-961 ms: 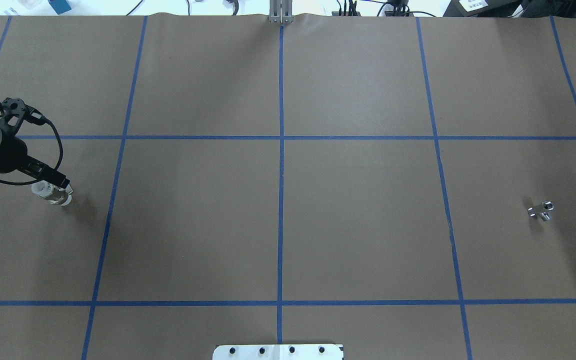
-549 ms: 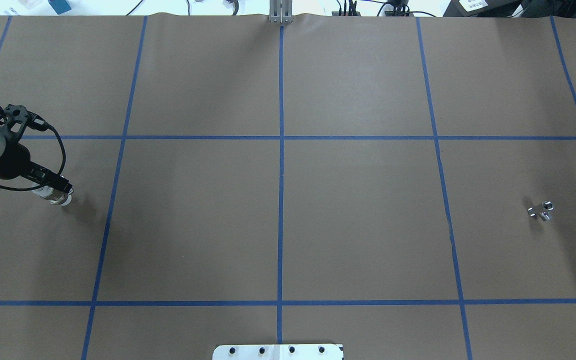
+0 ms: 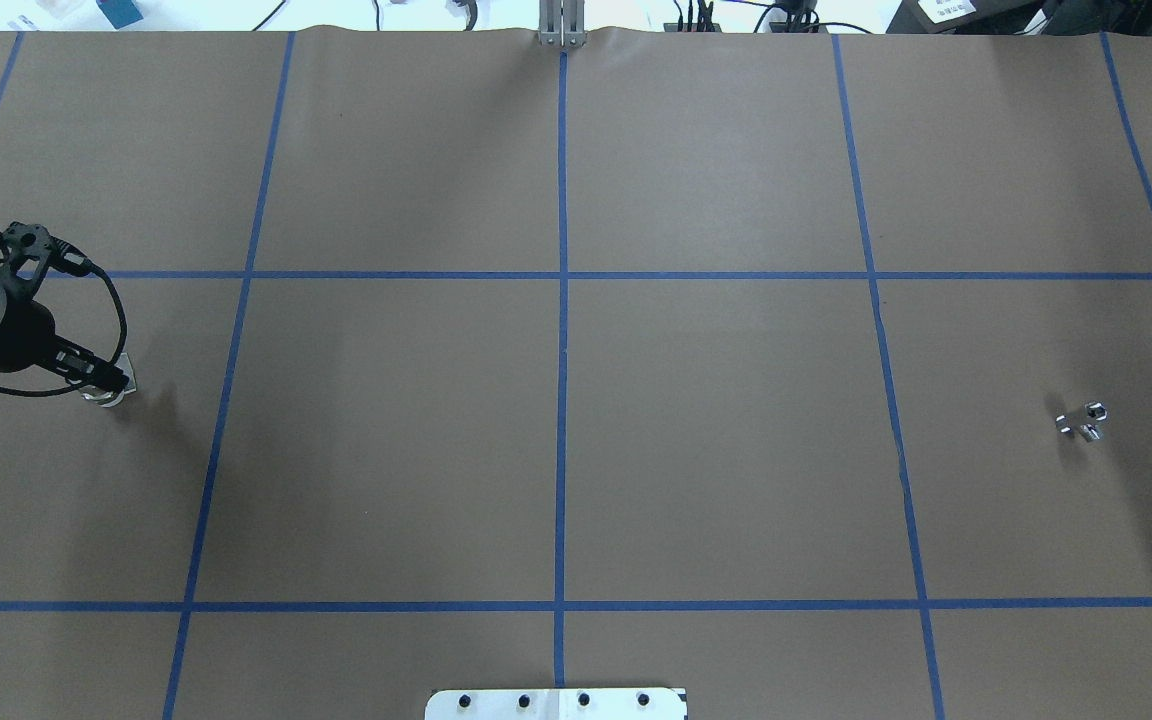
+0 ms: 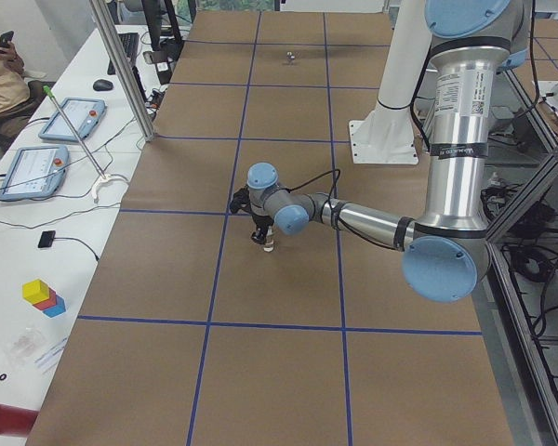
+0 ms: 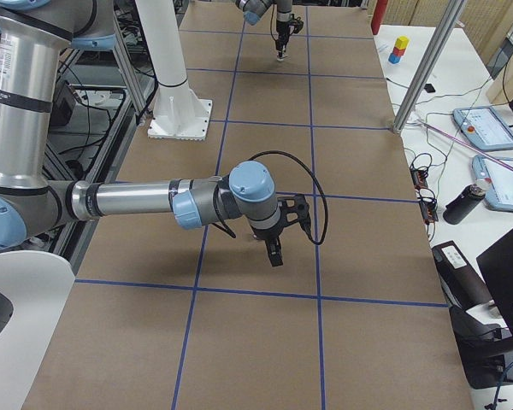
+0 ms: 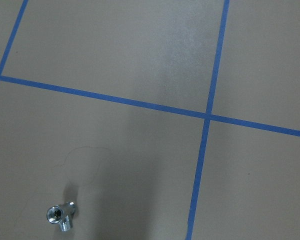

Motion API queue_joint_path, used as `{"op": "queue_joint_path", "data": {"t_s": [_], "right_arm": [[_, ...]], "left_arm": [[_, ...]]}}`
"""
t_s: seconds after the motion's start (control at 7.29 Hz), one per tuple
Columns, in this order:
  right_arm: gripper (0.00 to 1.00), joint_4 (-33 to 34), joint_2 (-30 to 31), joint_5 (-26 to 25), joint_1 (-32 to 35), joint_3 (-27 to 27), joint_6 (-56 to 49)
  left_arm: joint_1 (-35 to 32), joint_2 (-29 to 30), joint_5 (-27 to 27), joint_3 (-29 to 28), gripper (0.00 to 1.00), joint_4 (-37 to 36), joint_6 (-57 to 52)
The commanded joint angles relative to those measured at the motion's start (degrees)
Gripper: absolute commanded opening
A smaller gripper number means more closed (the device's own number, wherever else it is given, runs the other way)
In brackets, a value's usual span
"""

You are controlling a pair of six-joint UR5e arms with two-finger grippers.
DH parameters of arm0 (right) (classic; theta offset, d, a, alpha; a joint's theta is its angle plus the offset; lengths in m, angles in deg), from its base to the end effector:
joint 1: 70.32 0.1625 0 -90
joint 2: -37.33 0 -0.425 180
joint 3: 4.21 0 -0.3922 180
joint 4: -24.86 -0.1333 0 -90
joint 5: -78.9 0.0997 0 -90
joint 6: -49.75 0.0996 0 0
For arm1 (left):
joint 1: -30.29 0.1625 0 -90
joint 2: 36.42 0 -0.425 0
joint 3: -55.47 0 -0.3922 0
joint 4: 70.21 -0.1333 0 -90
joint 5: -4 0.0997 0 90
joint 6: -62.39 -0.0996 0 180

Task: Assemble PPR valve and pipe with both arms
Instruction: 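Lower the left gripper down onto the white PPR valve, then close the left gripper around the white valve body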

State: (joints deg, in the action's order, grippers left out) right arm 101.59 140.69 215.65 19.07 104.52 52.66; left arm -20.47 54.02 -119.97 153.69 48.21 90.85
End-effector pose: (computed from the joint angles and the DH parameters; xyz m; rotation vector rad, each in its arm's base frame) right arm 0.0564 -0.4092 0.5721 0.2819 -0.8173 -0.0951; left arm 0.2690 -0.4521 0.5342 0.2038 0.8283 0.3684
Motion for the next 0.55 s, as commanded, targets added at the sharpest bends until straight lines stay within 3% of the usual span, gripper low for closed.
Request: {"op": "queue_joint_path", "data": {"t_s": [0.0,0.14,0.41], "right_arm": [[1.00,0.0,-0.1,0.0,0.0,0.0,0.0],[1.00,0.1,-0.1,0.0,0.0,0.0,0.0],[1.00,0.1,-0.3,0.0,0.0,-0.4,0.1]], "left_arm": [[0.3,-2.5,0.1,4.0,0.22,-0.1,0.0],[0.2,-3.9,0.0,7.0,0.08,-0.5,0.2],[0.5,-2.6,-0.4,9.4,0.05,-0.6,6.5]]}}
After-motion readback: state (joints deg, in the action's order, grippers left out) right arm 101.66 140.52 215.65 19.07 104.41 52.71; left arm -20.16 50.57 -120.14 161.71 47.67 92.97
